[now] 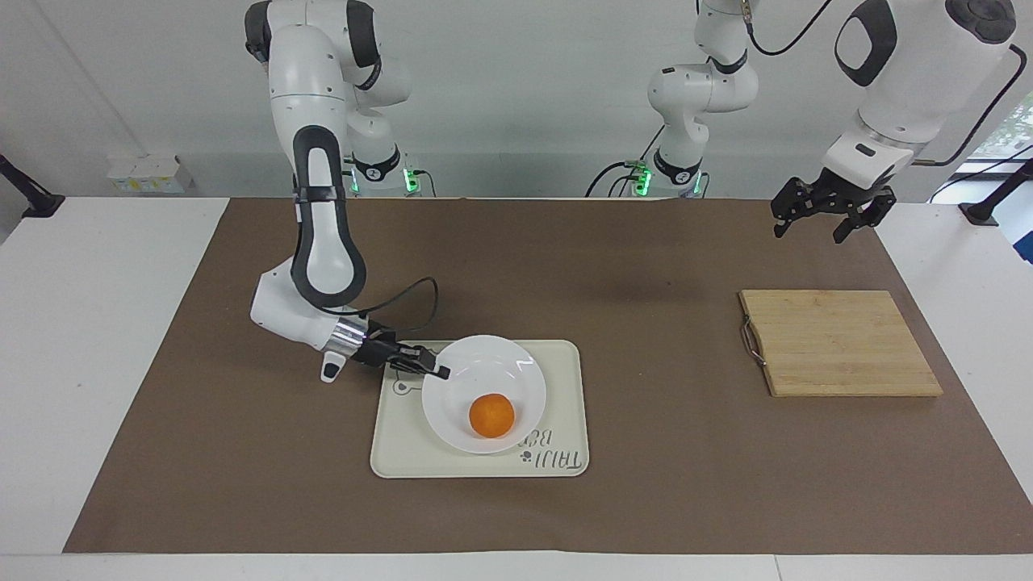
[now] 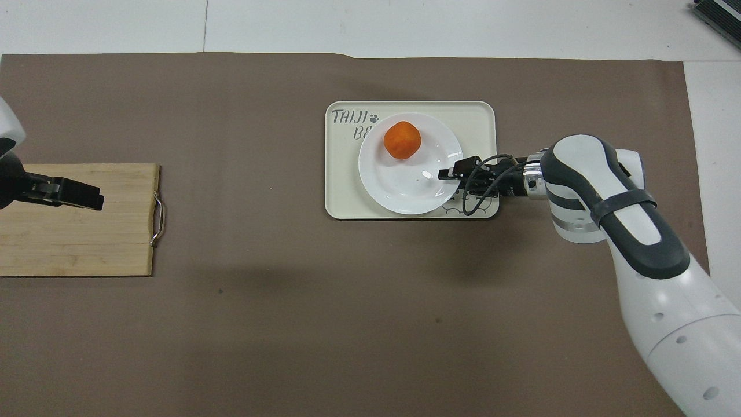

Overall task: Place orange and plate with both arms
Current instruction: 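Open the right gripper and pull it back from the plate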

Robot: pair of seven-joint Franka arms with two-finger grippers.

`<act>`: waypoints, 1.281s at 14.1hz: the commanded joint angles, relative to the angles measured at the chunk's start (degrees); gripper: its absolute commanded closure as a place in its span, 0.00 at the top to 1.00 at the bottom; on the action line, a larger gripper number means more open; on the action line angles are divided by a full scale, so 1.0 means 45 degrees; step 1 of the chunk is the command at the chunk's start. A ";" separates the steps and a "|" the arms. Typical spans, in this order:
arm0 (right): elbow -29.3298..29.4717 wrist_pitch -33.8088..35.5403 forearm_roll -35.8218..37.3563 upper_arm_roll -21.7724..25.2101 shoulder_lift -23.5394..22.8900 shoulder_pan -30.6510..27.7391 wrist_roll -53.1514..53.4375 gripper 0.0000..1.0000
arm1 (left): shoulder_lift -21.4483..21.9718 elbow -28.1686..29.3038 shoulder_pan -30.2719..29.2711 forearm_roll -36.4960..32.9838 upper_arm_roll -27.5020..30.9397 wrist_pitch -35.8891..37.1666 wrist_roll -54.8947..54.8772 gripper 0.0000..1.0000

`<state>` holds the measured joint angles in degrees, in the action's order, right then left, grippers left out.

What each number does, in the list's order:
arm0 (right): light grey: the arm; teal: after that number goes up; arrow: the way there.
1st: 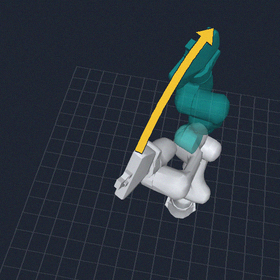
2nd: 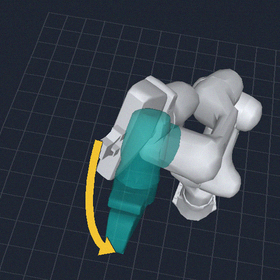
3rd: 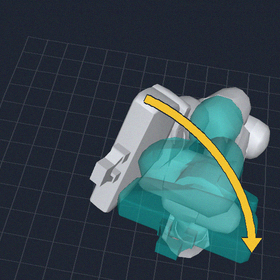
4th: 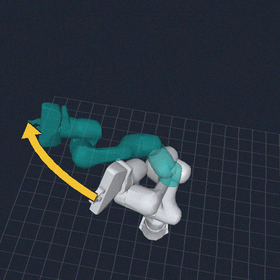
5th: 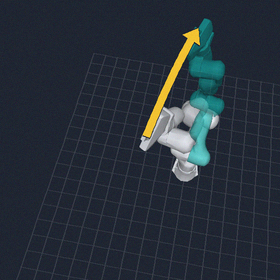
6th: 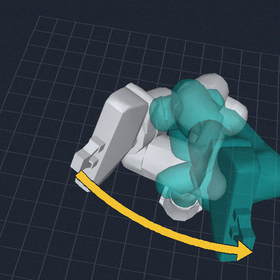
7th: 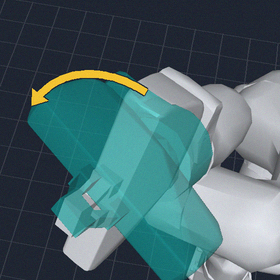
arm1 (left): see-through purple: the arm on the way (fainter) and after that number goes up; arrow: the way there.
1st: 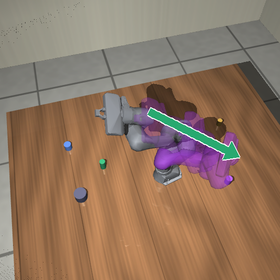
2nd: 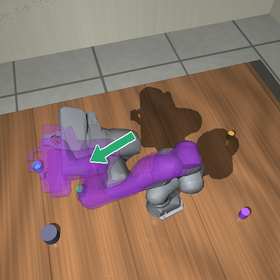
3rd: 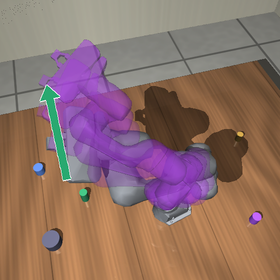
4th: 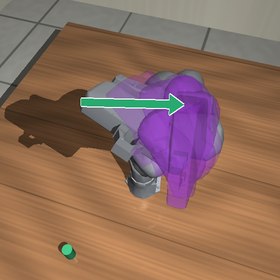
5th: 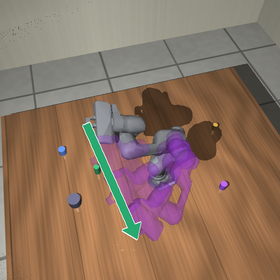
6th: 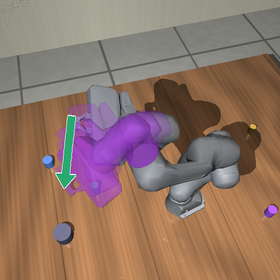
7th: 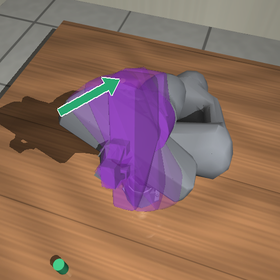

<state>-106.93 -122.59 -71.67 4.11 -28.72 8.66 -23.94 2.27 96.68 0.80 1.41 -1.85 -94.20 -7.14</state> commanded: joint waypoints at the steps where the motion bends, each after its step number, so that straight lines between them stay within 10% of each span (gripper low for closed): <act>1: -0.0145 -0.0121 0.0806 -0.0093 0.0559 -0.0089 0.0668 0.89 | -0.0133 -0.0313 -0.0119 -0.0138 -0.0077 0.0229 -0.0132 1.00; 8: -0.0086 0.0172 0.2932 -0.0074 0.1556 -0.0206 0.1961 1.00 | -0.0133 -0.0313 -0.0119 -0.0138 -0.0077 0.0229 -0.0132 1.00; 18: 0.0070 0.2649 1.2677 -0.0035 0.4835 -0.0304 0.6082 1.00 | -0.0133 -0.0313 -0.0119 -0.0138 -0.0077 0.0229 -0.0132 1.00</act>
<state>-106.10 -113.06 -19.89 4.22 -9.48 8.06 1.79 2.27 96.68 0.80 1.41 -1.85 -94.20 -7.14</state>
